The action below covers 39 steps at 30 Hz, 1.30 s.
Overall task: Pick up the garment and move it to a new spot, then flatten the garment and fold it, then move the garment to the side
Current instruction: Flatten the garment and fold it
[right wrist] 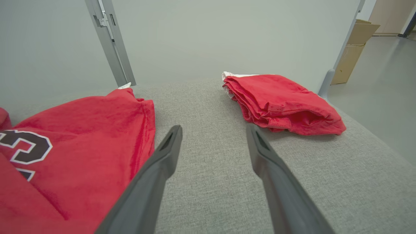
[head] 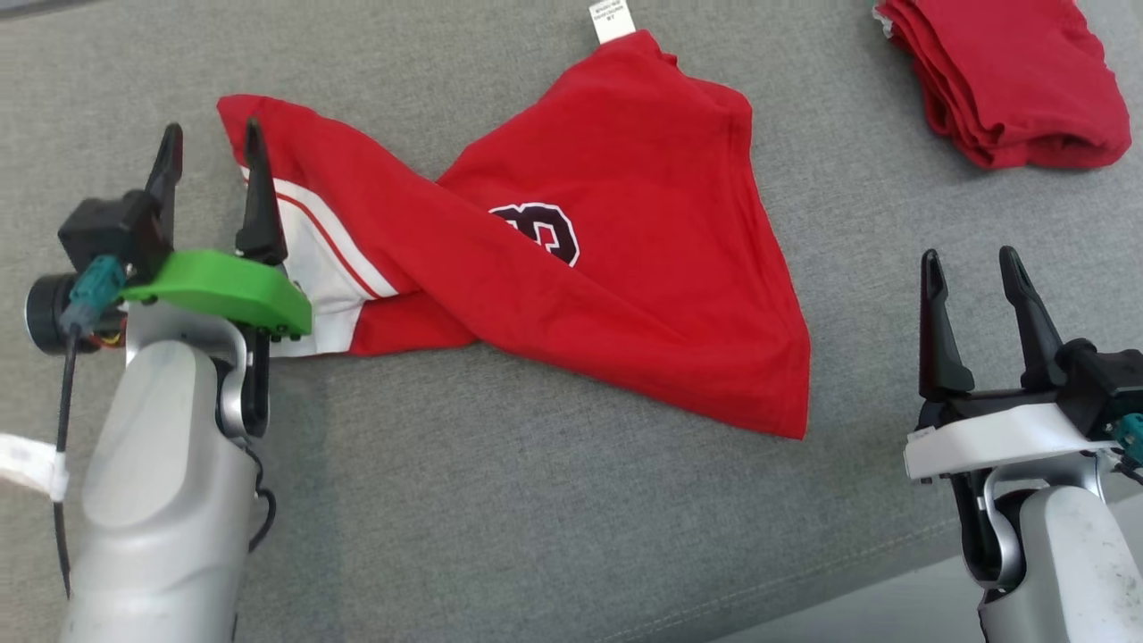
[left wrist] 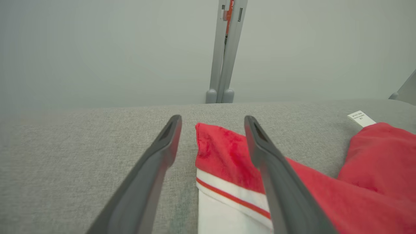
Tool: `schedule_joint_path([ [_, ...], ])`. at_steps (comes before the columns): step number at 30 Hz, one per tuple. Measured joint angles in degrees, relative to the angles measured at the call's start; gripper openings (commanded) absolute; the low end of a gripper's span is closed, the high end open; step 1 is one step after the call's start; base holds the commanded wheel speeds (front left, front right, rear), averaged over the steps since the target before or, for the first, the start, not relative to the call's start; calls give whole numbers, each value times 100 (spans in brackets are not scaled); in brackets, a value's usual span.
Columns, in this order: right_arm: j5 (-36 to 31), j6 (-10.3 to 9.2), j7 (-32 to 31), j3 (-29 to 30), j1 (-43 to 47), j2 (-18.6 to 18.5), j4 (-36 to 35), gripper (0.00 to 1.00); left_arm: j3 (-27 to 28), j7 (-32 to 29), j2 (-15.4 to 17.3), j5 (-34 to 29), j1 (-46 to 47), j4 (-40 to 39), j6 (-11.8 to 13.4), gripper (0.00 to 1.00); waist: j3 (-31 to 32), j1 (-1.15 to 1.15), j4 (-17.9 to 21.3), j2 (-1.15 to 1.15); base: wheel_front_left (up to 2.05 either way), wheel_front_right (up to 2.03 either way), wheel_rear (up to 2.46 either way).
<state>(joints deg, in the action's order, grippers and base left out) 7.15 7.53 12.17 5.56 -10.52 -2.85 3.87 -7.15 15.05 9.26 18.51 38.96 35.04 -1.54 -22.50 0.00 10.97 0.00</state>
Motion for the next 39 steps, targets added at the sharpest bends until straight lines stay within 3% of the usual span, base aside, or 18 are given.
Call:
schedule_joint_path([
  [12, -241, 0, -321, 558, 409, 3, 177, 100, 120, 9, -443, -108, -2139, -1411, -230, 100, 839, 0, -535, 0, 0, 0, 0],
  [18, -338, 0, -512, 382, 513, 2, 573, 100, -66, 8, -602, -1, -3022, -1851, -215, 100, 1194, 0, -875, 0, 0, 0, 0],
  [28, -290, 0, -1250, -63, -792, -579, 2065, 100, -778, 8, -641, 291, -3141, -2520, 10, 100, 1180, 0, -1485, 0, 0, 0, 0],
  [38, 140, 0, -2019, -252, -1679, -1080, 3560, 100, -942, 8, -641, 404, -3075, -2769, 207, 100, 883, 0, -2027, 0, 0, 0, 0],
  [39, 182, 0, -2057, -272, -1717, -1114, 3611, 75, -945, 8, -641, 416, -3076, -2775, 207, 100, 866, 0, -2060, 0, 0, 0, 0],
])
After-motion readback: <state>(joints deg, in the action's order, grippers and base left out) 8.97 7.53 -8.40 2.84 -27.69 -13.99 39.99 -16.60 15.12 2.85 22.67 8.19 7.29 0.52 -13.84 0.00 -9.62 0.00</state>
